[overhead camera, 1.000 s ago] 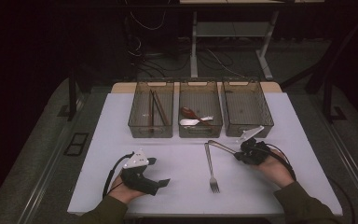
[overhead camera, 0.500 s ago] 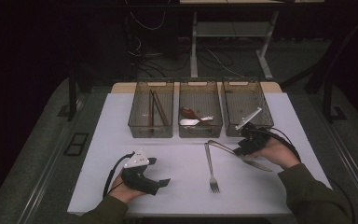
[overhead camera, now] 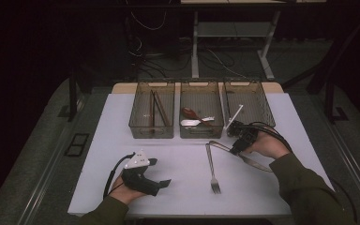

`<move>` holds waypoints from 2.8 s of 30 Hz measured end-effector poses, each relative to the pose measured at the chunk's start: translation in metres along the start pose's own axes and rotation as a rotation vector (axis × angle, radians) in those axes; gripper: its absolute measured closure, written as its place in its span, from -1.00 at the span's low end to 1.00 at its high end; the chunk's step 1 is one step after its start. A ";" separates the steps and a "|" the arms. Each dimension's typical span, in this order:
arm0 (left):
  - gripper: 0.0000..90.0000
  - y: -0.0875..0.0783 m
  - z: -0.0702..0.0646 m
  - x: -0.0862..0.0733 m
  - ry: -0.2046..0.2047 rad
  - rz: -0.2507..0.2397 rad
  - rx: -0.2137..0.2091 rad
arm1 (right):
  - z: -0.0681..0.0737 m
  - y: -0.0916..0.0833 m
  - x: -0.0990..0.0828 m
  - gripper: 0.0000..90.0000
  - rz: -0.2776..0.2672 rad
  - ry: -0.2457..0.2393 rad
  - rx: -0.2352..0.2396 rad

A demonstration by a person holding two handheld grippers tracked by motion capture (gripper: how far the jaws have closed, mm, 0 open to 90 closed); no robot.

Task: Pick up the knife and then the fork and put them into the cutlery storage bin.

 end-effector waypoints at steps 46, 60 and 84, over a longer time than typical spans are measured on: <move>-0.88 0.000 0.001 -0.001 0.004 0.001 -0.004 | -0.001 -0.019 0.002 0.78 -0.042 -0.040 -0.035; -0.88 -0.001 0.004 -0.002 0.022 0.012 0.009 | 0.000 -0.057 -0.004 0.78 -0.352 0.024 -0.005; -0.88 0.000 0.003 -0.002 0.020 0.014 0.004 | -0.046 -0.122 0.006 0.78 -0.610 0.165 -0.045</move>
Point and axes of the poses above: each handheld gripper's, and its own axes: y roughly forward along the jaws, x roughly out of its top, z roughly to its left, the point moved 8 cm from there along y, roughly forward along the jaws, and after that the axes turned 4 degrees about x, right-handed, at the moved point
